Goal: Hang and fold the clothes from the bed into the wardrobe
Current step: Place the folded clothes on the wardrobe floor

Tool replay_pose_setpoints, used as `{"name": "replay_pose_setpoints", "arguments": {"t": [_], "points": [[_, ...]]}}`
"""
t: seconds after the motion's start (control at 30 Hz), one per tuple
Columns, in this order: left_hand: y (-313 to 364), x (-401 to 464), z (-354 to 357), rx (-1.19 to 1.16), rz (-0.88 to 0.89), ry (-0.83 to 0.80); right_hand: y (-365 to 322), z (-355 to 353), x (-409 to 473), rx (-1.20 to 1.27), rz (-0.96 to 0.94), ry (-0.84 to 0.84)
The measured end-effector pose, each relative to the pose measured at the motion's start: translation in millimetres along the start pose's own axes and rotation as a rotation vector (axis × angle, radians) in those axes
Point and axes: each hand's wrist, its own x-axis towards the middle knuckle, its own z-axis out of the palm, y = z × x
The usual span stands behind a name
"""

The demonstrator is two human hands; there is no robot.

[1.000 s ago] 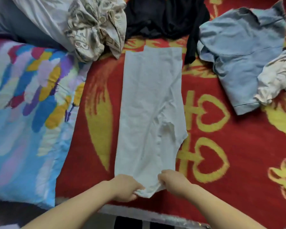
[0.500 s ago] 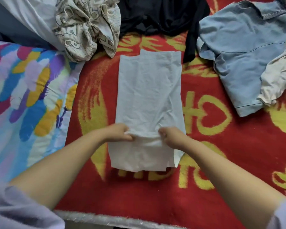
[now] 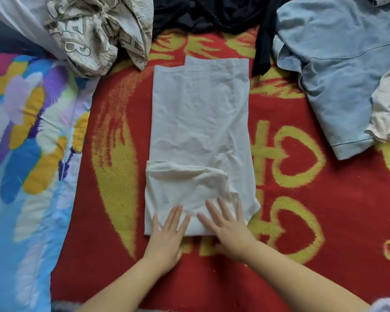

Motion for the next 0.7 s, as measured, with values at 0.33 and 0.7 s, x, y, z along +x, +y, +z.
{"name": "replay_pose_setpoints", "arguments": {"t": [0.33,0.7], "points": [[-39.7,23.9,-38.4,-0.078,-0.031,-0.099,25.4,-40.7,0.8,0.265,0.06,-0.131],[-56.5,0.0,-100.9,-0.888,-0.106,-1.071,43.8,-75.7,-28.7,0.773,0.082,-0.755]]}}
